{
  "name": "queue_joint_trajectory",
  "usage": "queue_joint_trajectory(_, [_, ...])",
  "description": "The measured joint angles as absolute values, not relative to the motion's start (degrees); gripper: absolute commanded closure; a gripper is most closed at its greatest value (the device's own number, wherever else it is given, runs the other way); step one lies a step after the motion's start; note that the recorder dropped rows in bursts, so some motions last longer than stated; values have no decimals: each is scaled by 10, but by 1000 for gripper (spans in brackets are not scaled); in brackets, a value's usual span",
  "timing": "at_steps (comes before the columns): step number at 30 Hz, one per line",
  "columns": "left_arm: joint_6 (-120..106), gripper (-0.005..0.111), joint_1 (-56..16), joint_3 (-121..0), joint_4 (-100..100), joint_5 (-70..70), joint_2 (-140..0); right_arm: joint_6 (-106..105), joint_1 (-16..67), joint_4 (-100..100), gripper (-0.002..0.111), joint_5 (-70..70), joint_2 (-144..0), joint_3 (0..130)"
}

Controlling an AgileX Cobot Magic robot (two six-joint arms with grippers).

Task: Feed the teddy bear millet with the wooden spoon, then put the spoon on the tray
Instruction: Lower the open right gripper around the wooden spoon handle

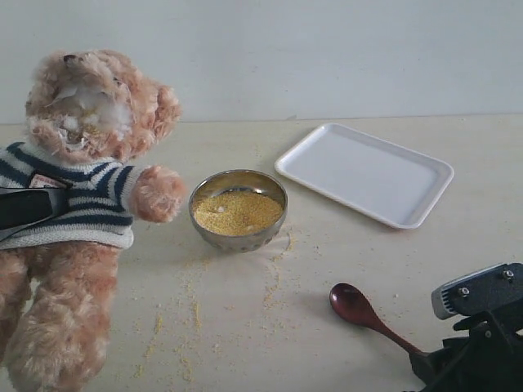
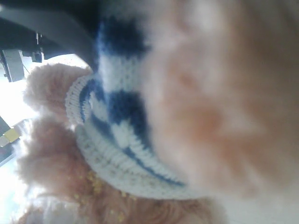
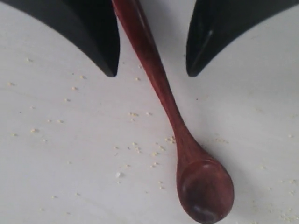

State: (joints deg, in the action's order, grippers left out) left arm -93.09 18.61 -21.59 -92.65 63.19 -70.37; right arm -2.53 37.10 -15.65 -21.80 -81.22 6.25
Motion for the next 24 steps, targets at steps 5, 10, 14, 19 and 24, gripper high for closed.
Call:
queue_joint_trajectory(5, [-931,102,186,-216,-926,633,-704,-30,371,-156,55,-193,-850,84])
queue_joint_trajectory(10, [-931,102,186,-216,-926,633,-704,-58,371,-156,55,-158,-863,107])
queue_joint_trajectory(14, [-931,102,186,-216,-926,633,-704,-65,371,-158,55,-153,-863,109])
queue_joint_trajectory(19, [-931,102,186,-216,-926,633,-704,-67,371,-162,55,-153,-863,109])
queue_joint_trajectory(24, [-931,102,186,-216,-926,633,-704,-75,371,-183,69,-151,-863,109])
